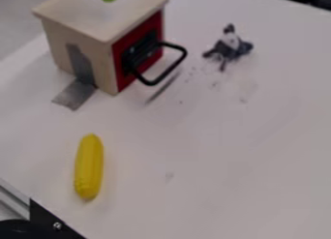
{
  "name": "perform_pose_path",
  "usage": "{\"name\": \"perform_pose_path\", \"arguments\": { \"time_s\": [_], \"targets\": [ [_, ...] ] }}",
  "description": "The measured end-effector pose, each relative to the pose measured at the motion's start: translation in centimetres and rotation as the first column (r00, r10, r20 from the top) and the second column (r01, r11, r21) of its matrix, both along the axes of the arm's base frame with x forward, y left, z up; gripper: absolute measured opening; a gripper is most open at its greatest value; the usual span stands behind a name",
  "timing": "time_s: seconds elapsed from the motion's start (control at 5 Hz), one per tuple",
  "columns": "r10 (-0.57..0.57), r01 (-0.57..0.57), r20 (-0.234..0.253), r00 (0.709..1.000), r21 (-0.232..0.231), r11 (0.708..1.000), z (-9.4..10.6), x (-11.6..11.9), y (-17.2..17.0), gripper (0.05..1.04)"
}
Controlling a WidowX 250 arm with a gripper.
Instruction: Put the green object on the drawer
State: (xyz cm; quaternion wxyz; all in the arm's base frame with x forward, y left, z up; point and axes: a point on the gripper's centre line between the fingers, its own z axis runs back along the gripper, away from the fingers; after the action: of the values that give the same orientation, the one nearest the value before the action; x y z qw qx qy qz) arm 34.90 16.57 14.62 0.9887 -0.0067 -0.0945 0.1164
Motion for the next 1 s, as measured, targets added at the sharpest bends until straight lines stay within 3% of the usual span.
{"name": "perform_pose_path", "arguments": {
  "time_s": [0.4, 0.8, 1.0],
  "targets": [
    [-0.008, 0.01, -0.107, 0.994, 0.022, 1.0, -2.9, -0.3, 1.3, 0.238],
    [-0.031, 0.035, -0.132, 0.991, 0.031, 0.999, -2.7, -0.4, 0.9, 0.825],
    [-0.037, 0.04, -0.096, 0.995, 0.029, 0.999, -1.4, 0.0, 0.6, 1.001]
  ]
}}
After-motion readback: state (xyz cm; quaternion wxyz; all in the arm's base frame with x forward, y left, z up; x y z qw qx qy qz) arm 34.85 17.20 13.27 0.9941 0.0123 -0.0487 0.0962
